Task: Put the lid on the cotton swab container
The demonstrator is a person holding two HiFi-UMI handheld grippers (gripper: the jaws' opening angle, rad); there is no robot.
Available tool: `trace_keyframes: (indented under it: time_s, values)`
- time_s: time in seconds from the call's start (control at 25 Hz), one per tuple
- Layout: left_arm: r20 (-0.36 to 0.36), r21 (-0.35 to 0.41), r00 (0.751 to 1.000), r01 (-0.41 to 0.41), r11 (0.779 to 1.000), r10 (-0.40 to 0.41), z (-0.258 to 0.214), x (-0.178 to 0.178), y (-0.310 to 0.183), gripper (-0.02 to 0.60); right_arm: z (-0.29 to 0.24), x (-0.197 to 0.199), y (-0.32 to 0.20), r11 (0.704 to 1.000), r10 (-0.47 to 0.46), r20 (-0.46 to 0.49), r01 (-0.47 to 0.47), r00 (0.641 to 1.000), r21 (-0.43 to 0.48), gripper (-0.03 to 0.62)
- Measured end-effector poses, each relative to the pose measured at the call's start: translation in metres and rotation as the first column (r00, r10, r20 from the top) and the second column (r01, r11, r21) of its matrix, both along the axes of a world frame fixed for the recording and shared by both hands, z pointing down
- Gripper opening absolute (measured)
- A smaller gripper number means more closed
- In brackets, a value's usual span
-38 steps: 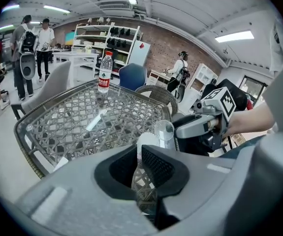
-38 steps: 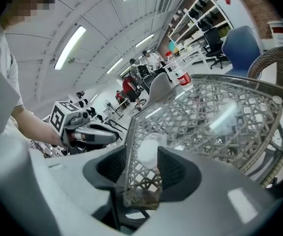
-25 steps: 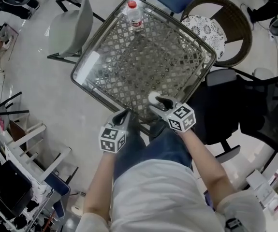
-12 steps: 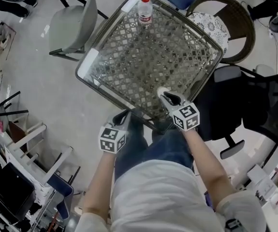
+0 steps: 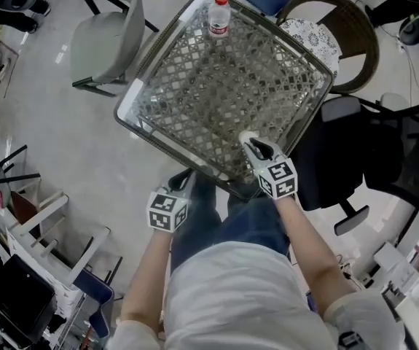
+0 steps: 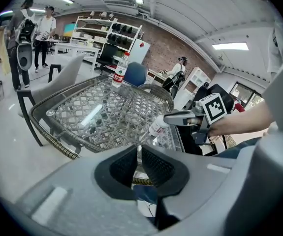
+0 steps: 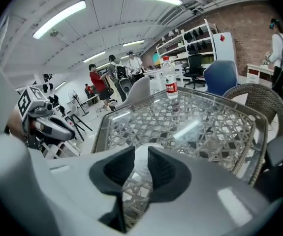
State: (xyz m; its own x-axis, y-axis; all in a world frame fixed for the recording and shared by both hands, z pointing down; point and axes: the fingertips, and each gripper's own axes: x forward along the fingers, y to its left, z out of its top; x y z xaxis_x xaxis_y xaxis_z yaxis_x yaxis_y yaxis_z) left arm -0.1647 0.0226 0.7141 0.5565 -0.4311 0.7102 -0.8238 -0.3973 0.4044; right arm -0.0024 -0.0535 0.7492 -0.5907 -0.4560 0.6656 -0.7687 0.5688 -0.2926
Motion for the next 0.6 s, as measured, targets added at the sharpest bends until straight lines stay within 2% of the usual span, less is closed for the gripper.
trace_keyframes:
  time_s: [0.28, 0.6]
  values:
    - [-0.009, 0.023, 1.000, -0.020, 1.000, 0.020, -0.008, -0.002, -0.008, 0.014, -0.002, -0.003, 0.003, 1.000, -0.001, -0.034, 0.001, 0.999, -0.002, 0.120]
    - [-0.014, 0.095, 0.999, -0.034, 0.995, 0.035, -0.030, -0.002, -0.026, 0.012, -0.028, -0.004, -0.004, 1.000, 0.017, 0.022, -0.017, 1.000, -0.002, 0.119]
